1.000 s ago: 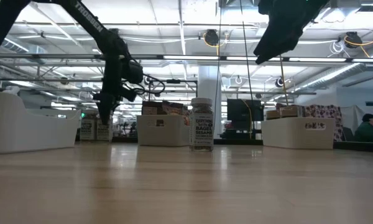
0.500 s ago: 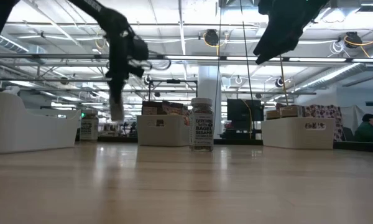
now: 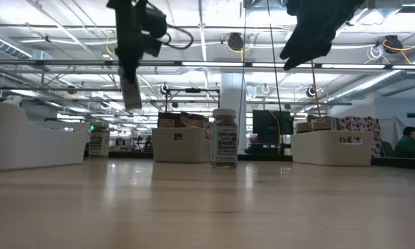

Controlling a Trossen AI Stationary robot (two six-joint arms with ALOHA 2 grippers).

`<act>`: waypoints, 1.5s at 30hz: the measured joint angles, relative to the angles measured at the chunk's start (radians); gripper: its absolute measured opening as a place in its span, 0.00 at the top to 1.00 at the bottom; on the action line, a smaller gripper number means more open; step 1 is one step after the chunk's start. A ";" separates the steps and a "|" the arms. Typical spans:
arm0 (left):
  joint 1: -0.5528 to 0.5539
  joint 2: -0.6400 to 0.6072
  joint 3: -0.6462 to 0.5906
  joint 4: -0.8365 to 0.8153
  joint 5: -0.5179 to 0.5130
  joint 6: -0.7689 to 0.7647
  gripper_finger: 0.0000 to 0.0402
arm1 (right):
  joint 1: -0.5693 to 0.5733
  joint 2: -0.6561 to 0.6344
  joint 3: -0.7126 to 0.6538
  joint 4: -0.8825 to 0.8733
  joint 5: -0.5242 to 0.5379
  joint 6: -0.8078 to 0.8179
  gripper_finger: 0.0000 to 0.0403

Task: Sort spices by type
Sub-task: Put the white spice bottle into the bottom white bin

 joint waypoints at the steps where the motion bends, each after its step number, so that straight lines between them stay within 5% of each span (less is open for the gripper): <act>1: -0.017 -0.011 0.000 -0.014 0.003 -0.010 0.50 | 0.000 0.000 0.000 0.001 0.000 -0.004 0.21; 15: -0.248 -0.177 -0.047 -0.154 0.047 -0.333 0.50 | -0.017 0.001 0.000 0.131 0.026 -0.120 0.21; 23: -0.380 -0.306 -0.262 -0.158 0.076 -0.502 0.50 | -0.065 0.001 0.000 0.210 0.024 -0.232 0.21; 38: -0.375 -0.354 -0.560 -0.094 0.155 -0.963 0.50 | -0.111 0.001 0.000 0.222 0.018 -0.257 0.21; 45: -0.345 -0.354 -0.648 -0.074 0.110 -0.978 0.50 | -0.111 0.001 0.000 0.222 0.019 -0.258 0.21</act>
